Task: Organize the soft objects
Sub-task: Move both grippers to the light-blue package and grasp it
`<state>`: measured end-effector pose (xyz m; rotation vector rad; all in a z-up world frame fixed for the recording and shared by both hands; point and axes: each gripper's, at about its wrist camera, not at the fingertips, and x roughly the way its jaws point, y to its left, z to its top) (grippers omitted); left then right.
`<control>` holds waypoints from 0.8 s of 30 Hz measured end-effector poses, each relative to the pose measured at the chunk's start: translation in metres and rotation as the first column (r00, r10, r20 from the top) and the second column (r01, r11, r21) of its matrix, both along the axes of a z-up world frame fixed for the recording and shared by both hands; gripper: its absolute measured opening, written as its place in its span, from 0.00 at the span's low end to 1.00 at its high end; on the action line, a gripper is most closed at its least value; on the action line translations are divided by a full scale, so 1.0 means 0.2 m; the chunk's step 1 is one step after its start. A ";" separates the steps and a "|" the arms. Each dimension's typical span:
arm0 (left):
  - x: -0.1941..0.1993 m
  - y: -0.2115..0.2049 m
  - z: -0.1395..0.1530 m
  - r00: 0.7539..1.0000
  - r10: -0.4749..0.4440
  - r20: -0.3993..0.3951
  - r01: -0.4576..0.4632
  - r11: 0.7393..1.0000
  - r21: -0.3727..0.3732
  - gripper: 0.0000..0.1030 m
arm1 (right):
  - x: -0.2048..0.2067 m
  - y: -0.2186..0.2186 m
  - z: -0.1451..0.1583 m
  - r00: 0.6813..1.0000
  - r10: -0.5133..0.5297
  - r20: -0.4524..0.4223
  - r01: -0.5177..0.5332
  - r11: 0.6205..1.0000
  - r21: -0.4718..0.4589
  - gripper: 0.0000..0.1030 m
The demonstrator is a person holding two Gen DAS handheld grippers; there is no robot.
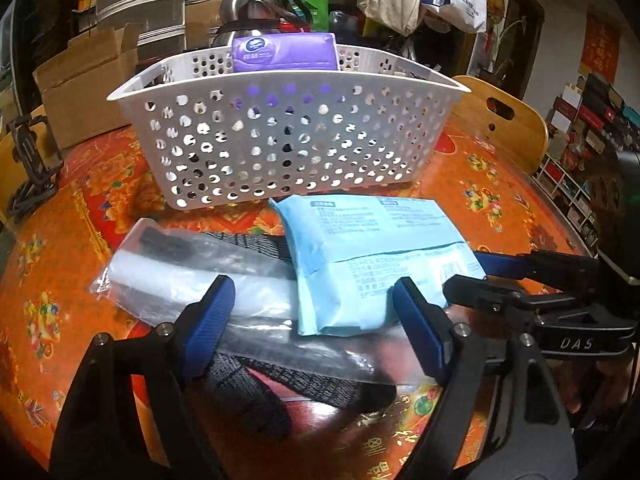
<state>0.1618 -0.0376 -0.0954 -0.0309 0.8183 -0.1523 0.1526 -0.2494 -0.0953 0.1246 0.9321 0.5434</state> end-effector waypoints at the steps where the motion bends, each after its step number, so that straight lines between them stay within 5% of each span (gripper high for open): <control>1: 0.00 -0.01 0.00 1.000 -0.008 0.001 0.008 1.000 0.001 0.72 | 0.00 0.00 0.00 1.000 0.003 -0.001 -0.003 1.000 0.002 0.56; 8: -0.01 -0.08 -0.01 0.998 -0.066 0.008 0.066 0.998 0.015 0.47 | -0.02 0.03 0.00 0.999 0.032 0.000 -0.032 0.999 -0.009 0.42; 24: -0.08 -0.03 -0.03 0.995 -0.067 0.070 0.069 0.997 -0.034 0.28 | -0.07 0.09 0.04 0.997 0.010 0.082 -0.001 0.994 -0.111 0.29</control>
